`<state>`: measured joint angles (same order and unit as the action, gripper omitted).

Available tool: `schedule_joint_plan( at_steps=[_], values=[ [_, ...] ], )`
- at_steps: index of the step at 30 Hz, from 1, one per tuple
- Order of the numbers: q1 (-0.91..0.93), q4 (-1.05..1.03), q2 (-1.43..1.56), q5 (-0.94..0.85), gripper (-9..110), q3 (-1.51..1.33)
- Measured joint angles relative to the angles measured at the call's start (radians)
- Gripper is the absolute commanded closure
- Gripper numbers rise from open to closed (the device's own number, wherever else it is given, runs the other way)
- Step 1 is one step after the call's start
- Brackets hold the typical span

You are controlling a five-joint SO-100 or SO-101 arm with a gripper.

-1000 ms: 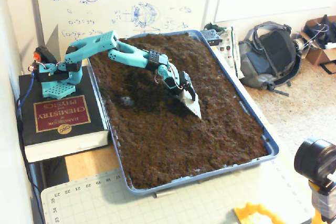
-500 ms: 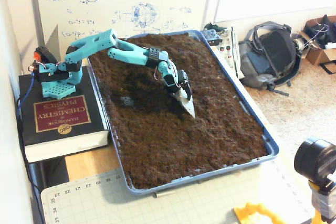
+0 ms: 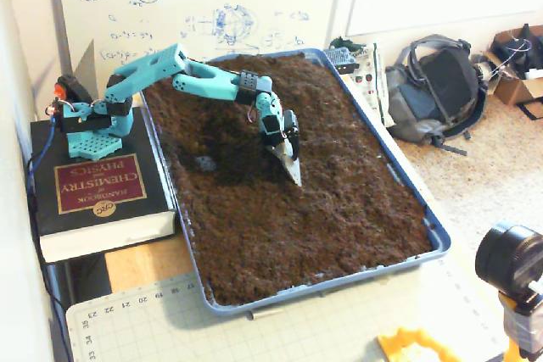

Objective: Build a berm.

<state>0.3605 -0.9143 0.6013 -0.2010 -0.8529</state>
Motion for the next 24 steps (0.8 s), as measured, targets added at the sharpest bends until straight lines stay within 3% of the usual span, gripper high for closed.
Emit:
schedule_joint_plan(
  at_steps=[12, 24],
  values=[
    [-0.023, -0.092, 0.092, 0.0, 101, -0.008],
    [-0.095, -0.095, 0.457, 0.002, 101, -0.009]
  ],
)
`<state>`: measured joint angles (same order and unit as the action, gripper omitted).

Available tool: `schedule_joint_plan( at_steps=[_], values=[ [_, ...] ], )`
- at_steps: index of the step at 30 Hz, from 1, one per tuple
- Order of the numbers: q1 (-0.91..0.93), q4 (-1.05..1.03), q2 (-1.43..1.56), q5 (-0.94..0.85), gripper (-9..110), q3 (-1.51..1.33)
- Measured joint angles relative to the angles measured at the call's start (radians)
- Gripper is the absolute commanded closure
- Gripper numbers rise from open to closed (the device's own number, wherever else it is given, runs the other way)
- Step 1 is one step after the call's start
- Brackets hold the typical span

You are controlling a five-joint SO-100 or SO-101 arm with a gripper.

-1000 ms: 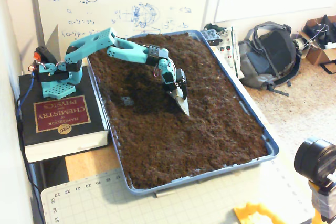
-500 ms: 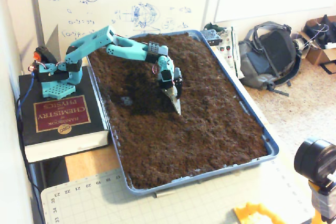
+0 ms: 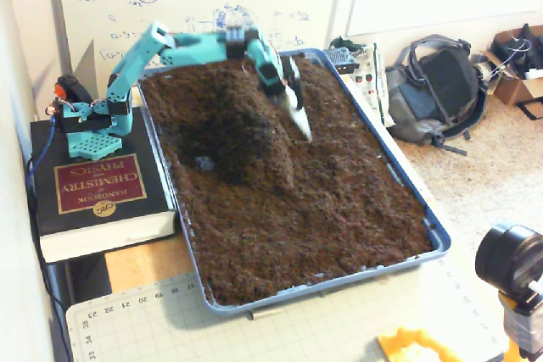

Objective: Build a berm.

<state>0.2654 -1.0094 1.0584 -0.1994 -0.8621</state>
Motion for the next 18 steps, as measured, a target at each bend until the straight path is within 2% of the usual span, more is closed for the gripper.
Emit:
schedule_joint_plan(
  at_steps=[8, 18],
  values=[
    [-0.104, -0.009, 0.172, 0.003, 101, -0.069],
    [-0.179, -0.009, 0.463, 0.003, 101, -0.483]
  ],
)
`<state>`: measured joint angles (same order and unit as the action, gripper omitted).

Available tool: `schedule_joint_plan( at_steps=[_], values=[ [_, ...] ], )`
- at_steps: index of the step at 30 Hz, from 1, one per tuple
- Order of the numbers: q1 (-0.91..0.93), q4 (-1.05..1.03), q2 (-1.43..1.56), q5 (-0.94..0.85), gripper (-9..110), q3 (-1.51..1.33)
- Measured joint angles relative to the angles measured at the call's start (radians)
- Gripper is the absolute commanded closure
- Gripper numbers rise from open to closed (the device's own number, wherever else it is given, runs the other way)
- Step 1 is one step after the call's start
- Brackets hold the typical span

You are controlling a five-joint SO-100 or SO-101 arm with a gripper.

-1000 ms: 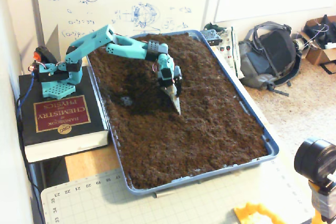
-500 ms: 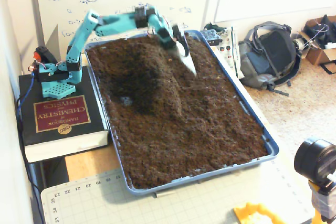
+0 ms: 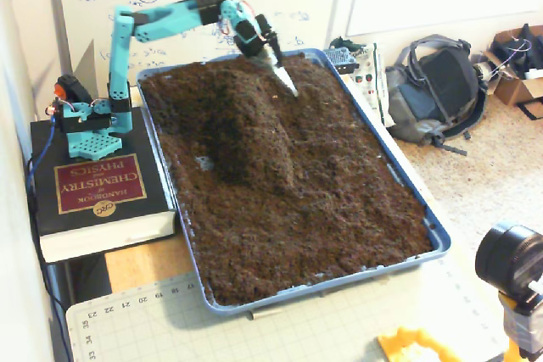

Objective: Build a berm.

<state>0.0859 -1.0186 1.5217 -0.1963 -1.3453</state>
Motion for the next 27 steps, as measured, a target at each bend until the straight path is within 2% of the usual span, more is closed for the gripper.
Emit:
schedule_joint_plan(
  at_steps=[16, 27],
  values=[
    [-0.087, 0.0, 0.598, 0.0, 101, -0.796],
    [-0.087, 0.0, 0.902, 0.0, 101, -1.169]
  ],
)
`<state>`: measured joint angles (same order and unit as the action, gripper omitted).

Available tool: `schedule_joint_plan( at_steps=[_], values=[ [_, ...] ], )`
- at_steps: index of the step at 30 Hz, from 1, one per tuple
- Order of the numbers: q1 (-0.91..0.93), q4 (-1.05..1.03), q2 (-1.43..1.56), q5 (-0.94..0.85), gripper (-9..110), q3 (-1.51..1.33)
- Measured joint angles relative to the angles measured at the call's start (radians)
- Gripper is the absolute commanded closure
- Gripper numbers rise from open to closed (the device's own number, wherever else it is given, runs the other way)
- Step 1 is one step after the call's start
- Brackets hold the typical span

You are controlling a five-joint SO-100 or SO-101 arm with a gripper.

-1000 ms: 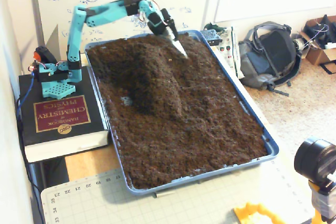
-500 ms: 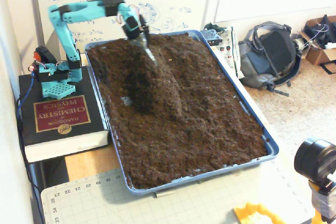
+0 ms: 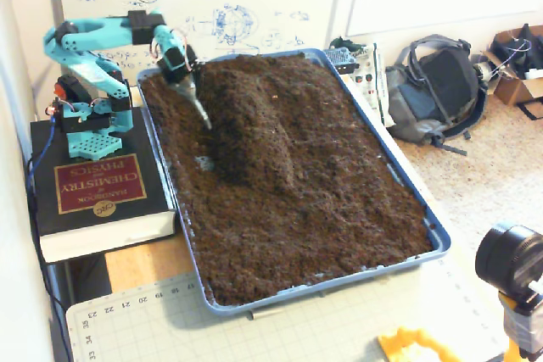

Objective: Build a berm.

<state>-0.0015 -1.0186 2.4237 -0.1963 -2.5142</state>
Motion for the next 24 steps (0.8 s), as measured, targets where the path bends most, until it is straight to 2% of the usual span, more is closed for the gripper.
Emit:
schedule_joint_plan(
  at_steps=[18, 24],
  values=[
    [0.002, 0.0, 0.405, 0.002, 101, -0.38],
    [0.026, 0.0, 0.537, 0.067, 101, -0.497]
  ],
)
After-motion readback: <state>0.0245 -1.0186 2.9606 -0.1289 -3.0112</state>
